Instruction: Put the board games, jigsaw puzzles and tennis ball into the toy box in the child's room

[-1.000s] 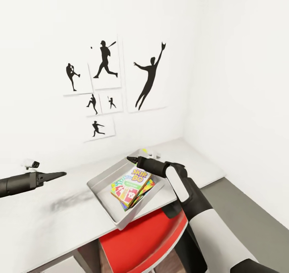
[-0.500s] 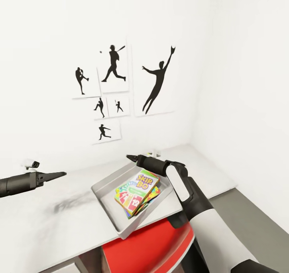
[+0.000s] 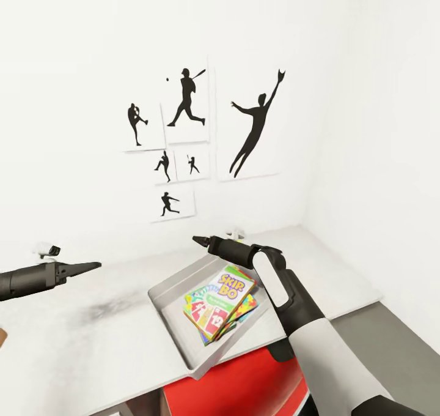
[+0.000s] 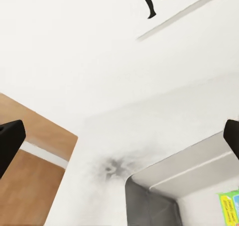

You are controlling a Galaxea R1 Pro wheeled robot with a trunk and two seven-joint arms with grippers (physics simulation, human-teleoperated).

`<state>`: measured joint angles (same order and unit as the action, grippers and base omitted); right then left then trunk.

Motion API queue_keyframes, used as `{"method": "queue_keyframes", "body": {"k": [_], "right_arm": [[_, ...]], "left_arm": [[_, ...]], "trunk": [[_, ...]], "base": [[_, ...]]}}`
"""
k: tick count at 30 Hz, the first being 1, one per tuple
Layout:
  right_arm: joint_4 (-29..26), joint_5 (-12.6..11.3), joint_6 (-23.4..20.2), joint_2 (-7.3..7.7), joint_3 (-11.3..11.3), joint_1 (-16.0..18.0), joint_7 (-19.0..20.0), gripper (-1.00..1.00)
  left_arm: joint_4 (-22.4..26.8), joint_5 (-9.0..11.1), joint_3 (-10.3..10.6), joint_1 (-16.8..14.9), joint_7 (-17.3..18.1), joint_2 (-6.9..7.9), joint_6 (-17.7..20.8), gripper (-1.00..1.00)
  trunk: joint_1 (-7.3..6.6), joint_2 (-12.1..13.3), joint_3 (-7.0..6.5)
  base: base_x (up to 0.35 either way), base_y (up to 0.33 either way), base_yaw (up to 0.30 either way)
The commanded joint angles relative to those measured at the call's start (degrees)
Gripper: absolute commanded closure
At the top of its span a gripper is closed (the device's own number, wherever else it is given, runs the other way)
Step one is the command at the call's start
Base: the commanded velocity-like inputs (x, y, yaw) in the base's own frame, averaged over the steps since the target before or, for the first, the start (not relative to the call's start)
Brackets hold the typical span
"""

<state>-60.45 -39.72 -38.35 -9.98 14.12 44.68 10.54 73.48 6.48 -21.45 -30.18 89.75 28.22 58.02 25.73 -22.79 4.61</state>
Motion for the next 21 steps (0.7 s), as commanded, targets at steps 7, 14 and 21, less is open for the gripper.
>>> {"method": "queue_keyframes", "body": {"k": [7, 14, 21], "right_arm": [[-0.02, 0.06, -0.24, -0.02, -0.11, 0.05, 0.25, -1.0], [-0.04, 0.04, -0.24, -0.02, -0.07, 0.05, 0.27, -1.0], [-0.02, 0.01, -0.24, -0.02, -0.13, 0.05, 0.27, -1.0]], "left_arm": [[0.0, 0.0, 0.01, -0.05, 0.25, 0.0, 0.61, -1.0], [0.0, -0.01, 0.03, -0.05, 0.25, 0.01, 0.61, -1.0], [0.0, 0.0, 0.01, -0.05, 0.25, -0.01, 0.61, -1.0]], "trunk": [[0.06, -0.13, 0.13], [0.06, -0.13, 0.13], [0.06, -0.13, 0.13]], "base": [[0.154, -0.021, 0.148], [0.053, -0.061, 0.048], [0.04, -0.139, 0.116]]}}
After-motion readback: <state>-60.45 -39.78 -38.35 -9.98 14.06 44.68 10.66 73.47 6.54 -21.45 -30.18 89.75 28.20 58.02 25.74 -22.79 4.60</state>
